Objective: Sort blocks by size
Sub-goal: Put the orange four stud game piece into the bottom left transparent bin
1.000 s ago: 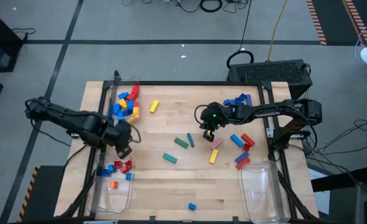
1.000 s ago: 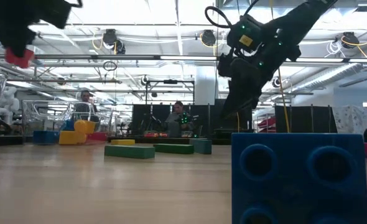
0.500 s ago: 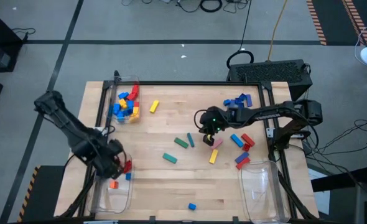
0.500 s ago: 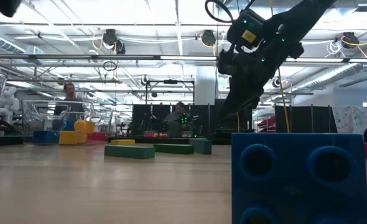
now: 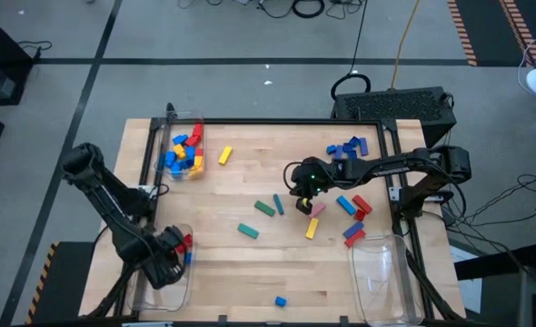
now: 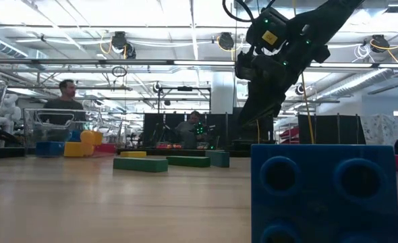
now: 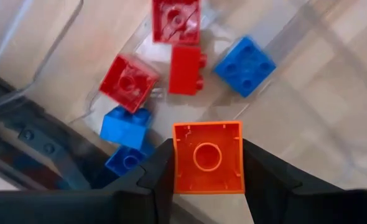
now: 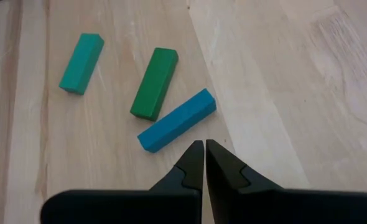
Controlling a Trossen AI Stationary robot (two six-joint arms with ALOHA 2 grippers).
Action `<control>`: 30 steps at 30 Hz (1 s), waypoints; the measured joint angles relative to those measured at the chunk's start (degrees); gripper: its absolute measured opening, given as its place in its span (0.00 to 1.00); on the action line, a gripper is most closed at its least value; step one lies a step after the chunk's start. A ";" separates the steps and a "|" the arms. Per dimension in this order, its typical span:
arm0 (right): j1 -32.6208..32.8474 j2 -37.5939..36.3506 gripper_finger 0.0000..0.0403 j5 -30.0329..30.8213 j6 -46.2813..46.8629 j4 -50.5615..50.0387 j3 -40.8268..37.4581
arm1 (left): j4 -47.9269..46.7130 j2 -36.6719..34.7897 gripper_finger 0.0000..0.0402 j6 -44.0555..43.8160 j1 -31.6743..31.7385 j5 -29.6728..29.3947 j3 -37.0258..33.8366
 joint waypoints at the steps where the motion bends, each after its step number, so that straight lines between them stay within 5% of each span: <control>1: 0.00 0.00 0.00 0.00 0.00 0.00 0.00 | 0.05 0.30 0.38 0.01 -0.07 0.24 -0.17; 30: 0.79 0.00 0.00 0.17 -0.20 0.00 0.00 | 3.55 7.69 0.38 1.59 -1.24 -3.27 -0.56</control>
